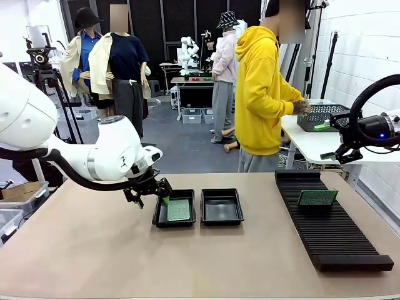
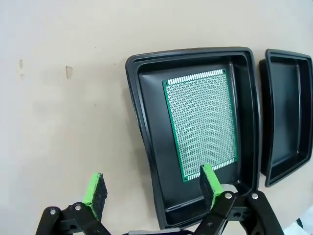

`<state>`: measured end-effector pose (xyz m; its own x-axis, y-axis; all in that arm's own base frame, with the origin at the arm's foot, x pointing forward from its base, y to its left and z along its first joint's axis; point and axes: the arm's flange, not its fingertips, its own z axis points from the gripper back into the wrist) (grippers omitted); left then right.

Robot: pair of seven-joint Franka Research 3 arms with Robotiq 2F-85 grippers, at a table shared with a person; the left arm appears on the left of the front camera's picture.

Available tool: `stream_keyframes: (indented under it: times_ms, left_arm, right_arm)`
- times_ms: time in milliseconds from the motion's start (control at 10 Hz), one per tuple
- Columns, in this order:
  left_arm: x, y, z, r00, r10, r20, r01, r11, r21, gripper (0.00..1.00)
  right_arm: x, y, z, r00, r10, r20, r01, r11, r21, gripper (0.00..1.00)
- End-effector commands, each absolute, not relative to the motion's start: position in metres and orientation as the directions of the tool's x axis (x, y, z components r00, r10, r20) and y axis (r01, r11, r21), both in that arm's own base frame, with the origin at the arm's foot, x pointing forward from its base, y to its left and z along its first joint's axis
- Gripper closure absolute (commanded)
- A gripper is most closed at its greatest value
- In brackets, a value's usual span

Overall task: Inspect and transfer BCBs to ESD trays.
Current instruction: Pick up the ESD tray and place it on the left side of the table.

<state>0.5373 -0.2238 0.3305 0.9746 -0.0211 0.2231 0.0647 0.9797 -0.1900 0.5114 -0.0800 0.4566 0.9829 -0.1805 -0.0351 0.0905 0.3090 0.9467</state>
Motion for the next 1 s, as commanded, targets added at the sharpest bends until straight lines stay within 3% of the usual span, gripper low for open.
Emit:
stream_keyframes:
  times_ms: [0,200,300,500,800,900]
  left_arm:
    - [0.545,-0.235,0.327,0.973,0.011,0.229,0.027,0.986,-0.162,0.0]
    - [0.552,-0.234,0.32,0.971,0.023,0.24,0.021,0.984,-0.179,0.0]
    - [0.552,-0.234,0.319,0.97,0.009,0.241,0.037,0.982,-0.188,0.08]
    - [0.552,-0.235,0.318,0.974,0.009,0.228,0.034,0.982,-0.188,0.42]
    - [0.551,-0.234,0.317,0.975,0.003,0.222,0.041,0.98,-0.195,1.0]
    - [0.552,-0.232,0.316,0.975,0.007,0.22,0.039,0.978,-0.205,1.0]
  right_arm:
    - [0.513,-0.076,0.458,0.981,-0.19,-0.051,0.112,0.328,0.938,0.0]
    - [0.513,-0.076,0.458,0.981,-0.19,-0.051,0.112,0.328,0.938,0.0]
    - [0.513,-0.076,0.458,0.981,-0.19,-0.051,0.112,0.328,0.938,0.0]
    - [0.513,-0.076,0.458,0.981,-0.19,-0.051,0.112,0.328,0.938,0.0]
    - [0.513,-0.076,0.458,0.981,-0.19,-0.051,0.112,0.328,0.938,0.0]
    - [0.513,-0.076,0.458,0.981,-0.19,-0.051,0.112,0.328,0.938,0.0]
